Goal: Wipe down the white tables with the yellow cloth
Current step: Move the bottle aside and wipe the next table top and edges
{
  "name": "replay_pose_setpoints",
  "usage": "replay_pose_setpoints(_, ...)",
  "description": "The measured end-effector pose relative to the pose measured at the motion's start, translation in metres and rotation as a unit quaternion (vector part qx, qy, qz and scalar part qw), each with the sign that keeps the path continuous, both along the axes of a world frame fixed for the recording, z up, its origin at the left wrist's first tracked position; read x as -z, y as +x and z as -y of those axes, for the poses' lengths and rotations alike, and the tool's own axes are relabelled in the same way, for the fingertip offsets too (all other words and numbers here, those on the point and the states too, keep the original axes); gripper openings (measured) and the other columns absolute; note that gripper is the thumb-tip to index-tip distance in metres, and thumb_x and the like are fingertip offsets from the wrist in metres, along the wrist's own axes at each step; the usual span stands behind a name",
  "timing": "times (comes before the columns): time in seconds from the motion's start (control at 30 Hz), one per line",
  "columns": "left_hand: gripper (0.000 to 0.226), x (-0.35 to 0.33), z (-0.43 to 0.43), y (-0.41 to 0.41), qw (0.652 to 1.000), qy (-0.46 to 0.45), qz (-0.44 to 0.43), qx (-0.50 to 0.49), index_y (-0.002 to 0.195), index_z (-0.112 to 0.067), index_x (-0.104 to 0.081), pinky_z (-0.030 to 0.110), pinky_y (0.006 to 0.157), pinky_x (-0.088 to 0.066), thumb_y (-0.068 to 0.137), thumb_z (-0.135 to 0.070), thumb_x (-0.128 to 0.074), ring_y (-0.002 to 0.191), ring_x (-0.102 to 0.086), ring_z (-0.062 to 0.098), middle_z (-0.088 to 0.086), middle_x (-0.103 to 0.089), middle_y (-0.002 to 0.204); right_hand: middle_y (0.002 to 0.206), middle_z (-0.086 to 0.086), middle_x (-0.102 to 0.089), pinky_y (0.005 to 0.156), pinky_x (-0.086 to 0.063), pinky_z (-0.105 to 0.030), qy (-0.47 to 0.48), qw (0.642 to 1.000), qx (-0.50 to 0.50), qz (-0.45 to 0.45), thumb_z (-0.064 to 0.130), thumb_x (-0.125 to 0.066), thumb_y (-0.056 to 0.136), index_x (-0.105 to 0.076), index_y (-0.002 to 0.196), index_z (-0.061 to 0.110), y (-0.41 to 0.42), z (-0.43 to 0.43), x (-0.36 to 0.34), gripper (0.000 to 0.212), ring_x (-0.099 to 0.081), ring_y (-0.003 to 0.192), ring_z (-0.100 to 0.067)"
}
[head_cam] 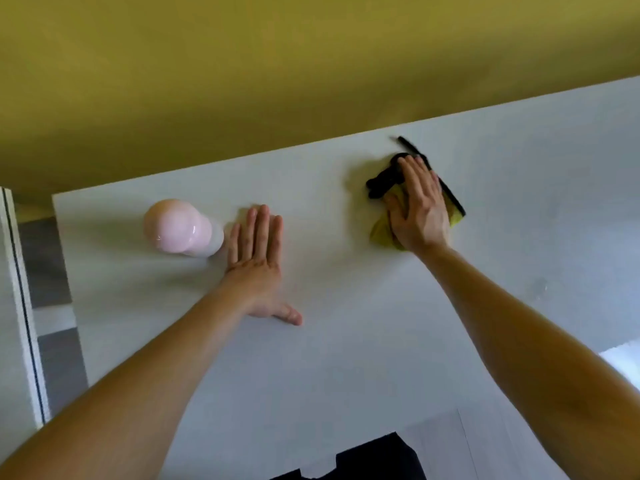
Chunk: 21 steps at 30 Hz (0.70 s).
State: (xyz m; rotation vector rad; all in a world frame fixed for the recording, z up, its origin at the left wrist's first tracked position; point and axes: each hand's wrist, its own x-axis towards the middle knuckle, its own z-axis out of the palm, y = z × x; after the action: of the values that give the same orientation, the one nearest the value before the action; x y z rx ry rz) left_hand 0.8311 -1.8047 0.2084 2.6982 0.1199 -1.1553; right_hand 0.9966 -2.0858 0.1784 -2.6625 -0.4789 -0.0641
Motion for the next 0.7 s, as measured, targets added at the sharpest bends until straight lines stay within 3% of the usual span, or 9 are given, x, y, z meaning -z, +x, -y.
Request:
replay_pose_setpoints(0.07,0.186,-0.002,0.003,0.004,1.000,0.010,-0.012,0.007,0.150,-0.007,0.052,0.062,0.128,0.023,0.052,-0.096,-0.079,0.144,0.059,0.038,0.019,0.066,0.150,0.172,-0.010,-0.042,0.131,-0.026,-0.055,-0.008,0.992,0.126,0.002,0.039,-0.051,0.109,-0.041,0.166,0.011,0.022,0.001,0.001,0.064,-0.031,0.163,-0.030)
replay_pose_setpoints(0.13,0.186,-0.006,0.004,0.008,0.999,0.021,-0.026,0.009,0.149,-0.006,0.053,0.063,0.127,0.023,0.053,-0.097,-0.078,0.143,0.060,0.040,0.021,0.066,0.149,0.172,-0.013,-0.040,0.132,-0.023,-0.055,-0.015,0.989,0.147,0.014,0.037,-0.048,0.109,-0.038,0.167,0.008,0.011,-0.025,0.003,0.065,-0.030,0.163,-0.034)
replay_pose_setpoints(0.23,0.186,-0.008,0.004,0.010,0.998,0.041,-0.040,0.005,0.141,-0.005,0.059,0.064,0.126,0.025,0.053,-0.098,-0.076,0.142,0.060,0.042,0.023,0.067,0.147,0.172,-0.018,-0.039,0.134,-0.019,-0.055,0.010,0.996,-0.084,0.007,0.032,-0.053,0.110,-0.039,0.166,0.003,-0.036,-0.099,0.004,0.064,-0.029,0.164,-0.037)
replay_pose_setpoints(0.3,0.187,-0.010,0.005,0.011,0.998,0.047,-0.052,-0.003,0.133,-0.004,0.065,0.063,0.123,0.030,0.053,-0.100,-0.075,0.141,0.061,0.043,0.025,0.068,0.144,0.172,-0.018,-0.039,0.135,-0.018,-0.054,0.019,0.971,-0.238,-0.006,0.027,-0.058,0.109,-0.040,0.165,0.003,-0.055,-0.130,0.003,0.064,-0.028,0.164,-0.036)
replay_pose_setpoints(0.4,0.187,-0.007,0.004,0.009,0.998,0.037,-0.052,-0.011,0.133,-0.006,0.065,0.063,0.125,0.028,0.053,-0.098,-0.077,0.140,0.062,0.042,0.022,0.069,0.144,0.173,-0.013,-0.040,0.135,-0.020,-0.050,0.008,0.944,-0.330,0.006,0.031,-0.058,0.107,-0.040,0.167,0.008,-0.016,-0.107,0.004,0.066,-0.030,0.164,-0.032)
replay_pose_setpoints(0.47,0.187,-0.007,0.004,0.007,0.998,0.024,-0.051,-0.013,0.142,-0.007,0.059,0.064,0.129,0.019,0.054,-0.095,-0.080,0.143,0.059,0.042,0.019,0.069,0.146,0.171,-0.012,-0.043,0.134,-0.023,-0.049,0.010,0.967,-0.253,0.014,0.033,-0.061,0.104,-0.044,0.165,0.011,0.035,-0.061,0.007,0.067,-0.035,0.162,-0.032)
replay_pose_setpoints(0.53,0.185,-0.006,0.003,0.005,0.999,0.018,-0.051,-0.007,0.144,-0.008,0.058,0.063,0.130,0.017,0.056,-0.094,-0.080,0.144,0.058,0.041,0.017,0.069,0.147,0.168,-0.014,-0.046,0.133,-0.025,-0.050,0.006,0.997,-0.078,0.010,0.034,-0.059,0.102,-0.045,0.164,0.011,0.084,-0.016,0.005,0.068,-0.038,0.159,-0.036)
replay_pose_setpoints(0.6,0.185,-0.005,0.001,0.005,0.999,0.015,-0.052,-0.004,0.145,-0.009,0.058,0.063,0.131,0.015,0.056,-0.094,-0.080,0.145,0.057,0.041,0.016,0.068,0.148,0.168,-0.017,-0.045,0.132,-0.024,-0.055,-0.001,0.998,0.068,0.013,0.036,-0.053,0.103,-0.041,0.164,0.007,0.097,-0.011,0.004,0.070,-0.036,0.159,-0.038)
replay_pose_setpoints(0.7,0.186,-0.005,-0.001,0.005,0.998,0.022,-0.052,-0.002,0.144,-0.009,0.058,0.064,0.131,0.014,0.054,-0.095,-0.080,0.146,0.056,0.041,0.018,0.067,0.150,0.171,-0.019,-0.039,0.135,-0.017,-0.055,0.002,0.999,0.038,0.010,0.044,-0.050,0.107,-0.037,0.167,0.003,0.052,-0.078,0.009,0.073,-0.031,0.162,-0.038)
